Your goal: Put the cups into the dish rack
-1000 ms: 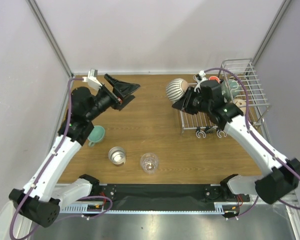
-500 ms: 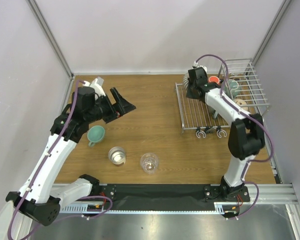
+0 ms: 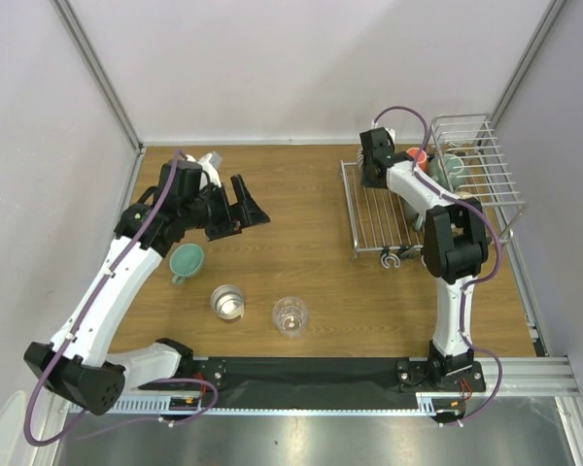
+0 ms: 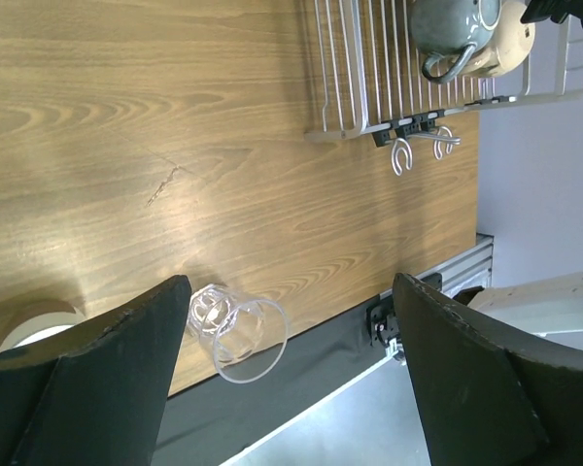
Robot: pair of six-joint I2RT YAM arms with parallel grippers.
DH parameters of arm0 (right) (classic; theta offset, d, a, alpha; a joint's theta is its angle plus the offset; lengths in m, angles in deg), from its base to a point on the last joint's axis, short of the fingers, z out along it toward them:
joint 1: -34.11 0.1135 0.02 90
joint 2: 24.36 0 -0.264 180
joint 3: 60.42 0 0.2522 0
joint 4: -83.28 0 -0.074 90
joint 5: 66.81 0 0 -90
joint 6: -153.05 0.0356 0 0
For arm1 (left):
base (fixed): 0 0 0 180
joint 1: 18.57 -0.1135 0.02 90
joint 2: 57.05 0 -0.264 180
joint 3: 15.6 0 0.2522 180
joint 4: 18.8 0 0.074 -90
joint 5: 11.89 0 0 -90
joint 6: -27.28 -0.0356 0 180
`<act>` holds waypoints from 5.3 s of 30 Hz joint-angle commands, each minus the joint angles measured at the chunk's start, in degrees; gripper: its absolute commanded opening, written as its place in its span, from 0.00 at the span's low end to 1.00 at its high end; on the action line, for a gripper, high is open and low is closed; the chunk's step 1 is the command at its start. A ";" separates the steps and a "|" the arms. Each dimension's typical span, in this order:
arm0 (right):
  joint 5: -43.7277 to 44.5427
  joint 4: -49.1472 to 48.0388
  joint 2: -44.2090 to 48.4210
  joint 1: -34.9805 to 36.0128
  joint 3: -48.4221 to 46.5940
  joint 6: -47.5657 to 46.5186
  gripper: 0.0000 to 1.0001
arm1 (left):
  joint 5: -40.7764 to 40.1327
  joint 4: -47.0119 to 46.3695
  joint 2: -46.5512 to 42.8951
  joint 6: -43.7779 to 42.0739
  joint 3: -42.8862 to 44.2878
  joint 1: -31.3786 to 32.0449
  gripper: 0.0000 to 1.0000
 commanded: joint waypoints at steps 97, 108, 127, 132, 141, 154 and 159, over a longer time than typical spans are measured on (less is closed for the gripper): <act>-20.48 20.28 48.35 5.97 20.27 13.91 0.88 | -6.51 8.85 9.74 -3.66 -8.51 23.57 0.74; -20.22 26.70 58.48 6.33 22.03 13.74 0.88 | -6.86 4.62 15.28 -4.10 -12.90 27.00 0.66; -24.00 29.78 62.61 6.24 21.77 13.74 0.89 | -6.25 -1.80 19.15 -5.06 -12.30 26.91 0.00; -27.76 27.41 62.79 5.80 21.24 14.18 0.95 | -2.57 -2.23 17.22 -4.28 -1.95 25.78 0.00; -39.81 17.31 65.95 2.37 20.19 17.94 1.00 | 19.58 -32.56 7.47 14.51 -2.86 18.49 0.00; -53.62 -13.46 71.58 0.17 31.26 40.19 1.00 | 18.63 -86.77 3.06 52.67 -20.56 17.60 0.00; -53.71 -14.34 71.58 0.08 30.90 40.63 1.00 | 18.10 -90.03 3.24 54.87 -19.59 17.60 0.00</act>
